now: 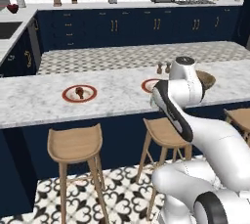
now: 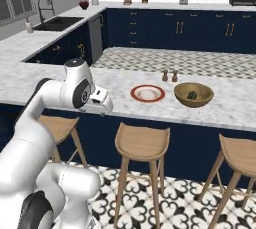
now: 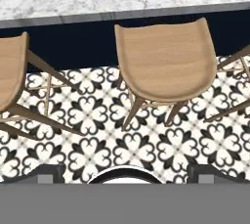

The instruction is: Pick the chicken drumstick and cucumber from their plates and place them in the bowl. Then put the bowl in the fridge.

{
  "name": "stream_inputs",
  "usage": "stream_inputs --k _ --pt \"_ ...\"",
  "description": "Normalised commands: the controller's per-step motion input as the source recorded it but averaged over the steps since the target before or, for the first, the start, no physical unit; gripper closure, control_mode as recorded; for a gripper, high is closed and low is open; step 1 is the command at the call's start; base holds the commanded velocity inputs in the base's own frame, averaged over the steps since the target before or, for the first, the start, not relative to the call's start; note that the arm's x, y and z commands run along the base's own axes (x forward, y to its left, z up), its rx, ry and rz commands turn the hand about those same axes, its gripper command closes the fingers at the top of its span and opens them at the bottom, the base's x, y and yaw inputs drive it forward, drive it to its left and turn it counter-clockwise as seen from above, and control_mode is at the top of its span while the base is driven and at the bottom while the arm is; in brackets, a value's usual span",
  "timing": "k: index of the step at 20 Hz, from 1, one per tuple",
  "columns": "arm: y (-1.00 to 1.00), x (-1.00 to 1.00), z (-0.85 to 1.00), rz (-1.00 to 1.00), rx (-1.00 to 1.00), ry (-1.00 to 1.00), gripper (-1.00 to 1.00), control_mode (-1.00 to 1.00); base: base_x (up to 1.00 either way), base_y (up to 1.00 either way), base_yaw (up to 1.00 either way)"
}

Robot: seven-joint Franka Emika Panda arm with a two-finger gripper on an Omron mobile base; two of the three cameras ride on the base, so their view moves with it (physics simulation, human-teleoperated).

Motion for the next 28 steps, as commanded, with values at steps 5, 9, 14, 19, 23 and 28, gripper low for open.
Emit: stream_inputs --k 5,9,14,19,23,28 --pt "0.0 0.0 0.0 0.0 0.0 0.0 -1.0 1.0 -0.08 1.0 0.02" --pt "0.0 0.0 0.0 0.0 0.0 0.0 -1.0 1.0 0.2 1.0 0.06" --pt "0.0 0.0 0.0 0.0 0.0 0.0 -1.0 1.0 1.0 0.27 0.1" --pt "-0.03 0.2 0.0 0.0 0.01 0.05 -1.0 -1.0 0.8 -0.04 0.06" --pt "-0.21 1.0 -0.06 0.02 0.01 0.24 -1.0 -1.0 0.0 0.0 0.0" --pt "-0.04 1.0 -0.25 0.04 0.0 0.23 -1.0 -1.0 0.0 0.0 0.0"
